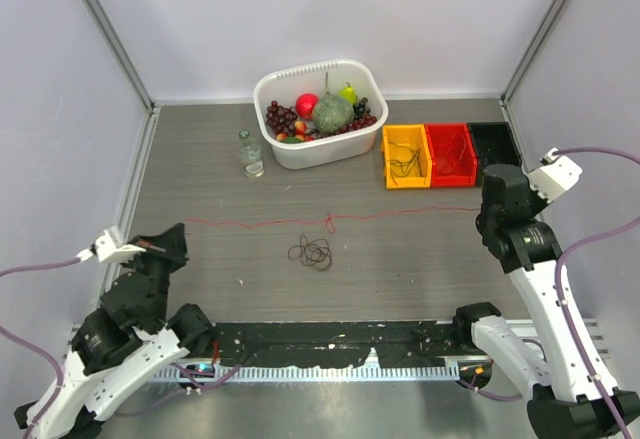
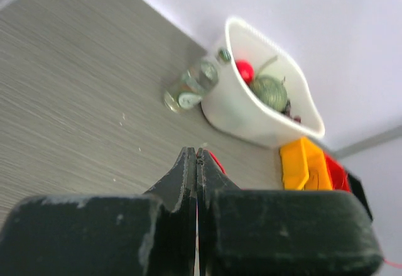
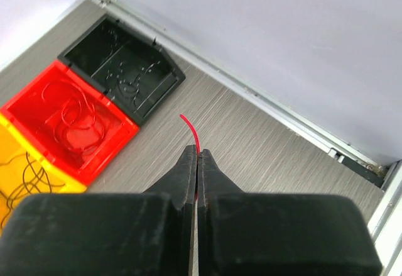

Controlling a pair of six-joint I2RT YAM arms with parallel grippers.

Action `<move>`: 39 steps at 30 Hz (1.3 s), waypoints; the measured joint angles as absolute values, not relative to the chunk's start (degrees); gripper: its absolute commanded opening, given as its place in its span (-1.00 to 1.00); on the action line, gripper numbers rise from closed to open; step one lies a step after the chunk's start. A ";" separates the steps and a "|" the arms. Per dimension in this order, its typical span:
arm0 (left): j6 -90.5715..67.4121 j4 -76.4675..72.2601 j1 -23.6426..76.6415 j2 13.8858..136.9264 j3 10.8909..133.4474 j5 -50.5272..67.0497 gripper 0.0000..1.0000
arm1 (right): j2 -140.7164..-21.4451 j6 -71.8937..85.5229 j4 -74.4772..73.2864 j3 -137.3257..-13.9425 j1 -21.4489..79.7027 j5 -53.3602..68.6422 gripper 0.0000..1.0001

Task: Untangle the cables

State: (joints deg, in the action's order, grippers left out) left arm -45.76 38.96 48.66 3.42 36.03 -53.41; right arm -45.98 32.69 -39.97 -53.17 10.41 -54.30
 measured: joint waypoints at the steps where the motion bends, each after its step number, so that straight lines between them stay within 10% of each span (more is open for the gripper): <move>1: -46.26 39.42 48.66 3.27 37.06 -55.05 -1.00 | -45.25 32.80 -40.18 -53.28 10.15 -54.81 -0.99; 20: -40.38 40.60 48.69 0.62 45.74 -73.91 -1.00 | -43.75 32.62 -41.74 -57.14 8.88 -59.75 -0.99; 39: -42.15 -14.44 50.98 84.66 52.07 2.33 -1.00 | -46.17 23.31 -39.09 -57.54 8.86 -18.72 -0.99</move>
State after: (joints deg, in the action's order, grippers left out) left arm -42.15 -14.44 50.98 84.66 52.07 2.33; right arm -46.17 23.31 -39.09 -57.54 8.86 -18.72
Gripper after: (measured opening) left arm 0.010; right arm 0.029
